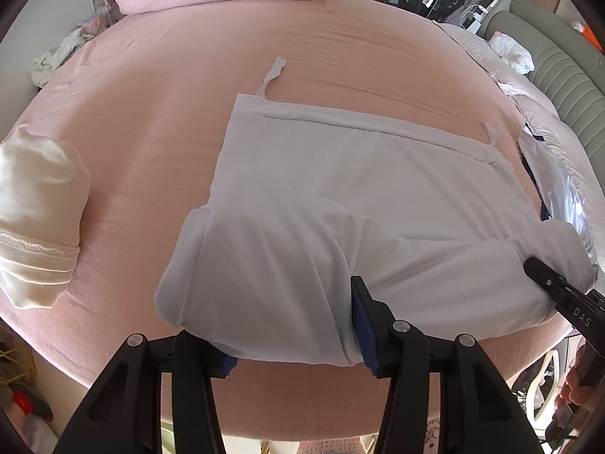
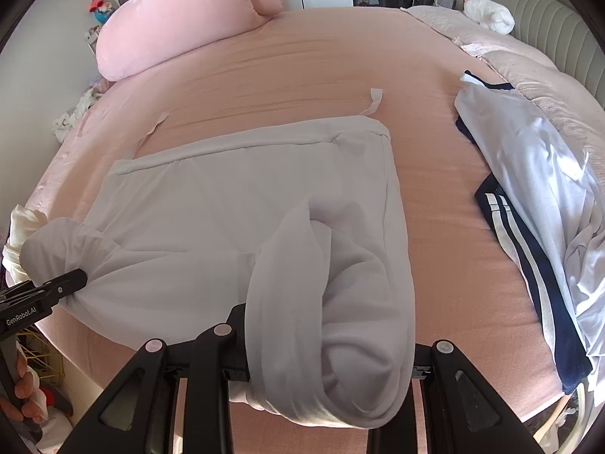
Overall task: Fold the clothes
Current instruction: 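Hold the fold down with both grippers and press it flat, then open both grippers and lift them off the folded shirt, then move both grippers around to the side edge of the folded shirt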
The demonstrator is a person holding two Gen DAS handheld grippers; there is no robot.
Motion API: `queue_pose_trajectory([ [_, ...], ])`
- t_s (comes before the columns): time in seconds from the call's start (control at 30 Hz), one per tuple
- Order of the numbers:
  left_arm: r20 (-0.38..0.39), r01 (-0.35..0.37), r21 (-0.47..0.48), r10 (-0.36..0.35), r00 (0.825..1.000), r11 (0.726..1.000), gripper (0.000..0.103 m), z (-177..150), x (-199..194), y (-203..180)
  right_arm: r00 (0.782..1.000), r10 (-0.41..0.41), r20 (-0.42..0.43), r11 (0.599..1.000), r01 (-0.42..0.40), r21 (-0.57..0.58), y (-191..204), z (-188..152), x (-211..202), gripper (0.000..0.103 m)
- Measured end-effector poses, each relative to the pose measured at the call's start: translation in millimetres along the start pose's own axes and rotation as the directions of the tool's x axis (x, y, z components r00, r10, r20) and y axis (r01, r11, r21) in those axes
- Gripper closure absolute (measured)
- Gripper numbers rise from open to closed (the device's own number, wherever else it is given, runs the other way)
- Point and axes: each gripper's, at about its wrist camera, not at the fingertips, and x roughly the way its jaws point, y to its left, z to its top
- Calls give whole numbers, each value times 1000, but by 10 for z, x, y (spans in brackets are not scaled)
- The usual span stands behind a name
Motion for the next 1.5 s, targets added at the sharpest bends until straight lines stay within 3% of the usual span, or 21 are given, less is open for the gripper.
queue_pose_trajectory([
  [0.2,-24,31,-9,-32,999,999,48,154,178,41,999,31,-35,999,-30,26,-131,81,111,70],
  [0.27,-55,38,-46,-40,998,998,29,209,277,105,998,41,-43,999,-39,34,-165,111,150,63],
  [0.3,-82,22,-67,-28,996,997,11,231,347,149,998,44,-47,998,-42,41,-184,128,167,61],
  [0.33,-111,4,-89,-14,994,996,0,252,420,195,998,43,-51,998,-40,57,-213,143,183,54],
  [0.43,-122,59,-170,-81,989,984,0,298,514,324,996,48,-72,996,-43,78,-276,153,253,36],
  [0.5,-120,50,-158,-70,990,986,0,350,523,288,998,33,-61,998,-29,57,-266,147,261,32],
  [0.6,-102,19,-133,-32,994,991,0,437,492,200,999,17,-35,1000,-16,21,-240,167,249,31],
  [0.77,-48,-103,40,105,993,994,0,581,340,-66,999,-47,20,993,49,-108,-135,146,144,31],
  [0.97,-19,-182,165,188,982,969,0,584,179,-181,999,-42,5,998,42,-57,-340,50,9,31],
  [1.17,29,-280,237,281,959,930,0,475,-3,-180,981,-188,48,960,194,-201,-178,-179,-219,31],
  [1.23,86,-350,297,340,936,888,0,427,-100,-247,967,-243,74,930,254,-267,-108,-196,-276,31],
  [1.3,186,-443,368,402,897,817,0,372,-198,-359,962,-257,91,915,273,-297,-82,-234,-362,31],
  [1.4,403,-599,465,447,799,652,0,213,-315,-580,966,-229,122,920,256,-299,-51,-197,-467,31],
  [1.47,513,-660,526,419,749,536,0,91,-322,-733,971,-182,153,916,224,-332,-15,-140,-503,31],
  [1.5,546,-675,561,400,736,479,0,18,-305,-804,971,-169,172,906,221,-360,18,-120,-518,31],
])
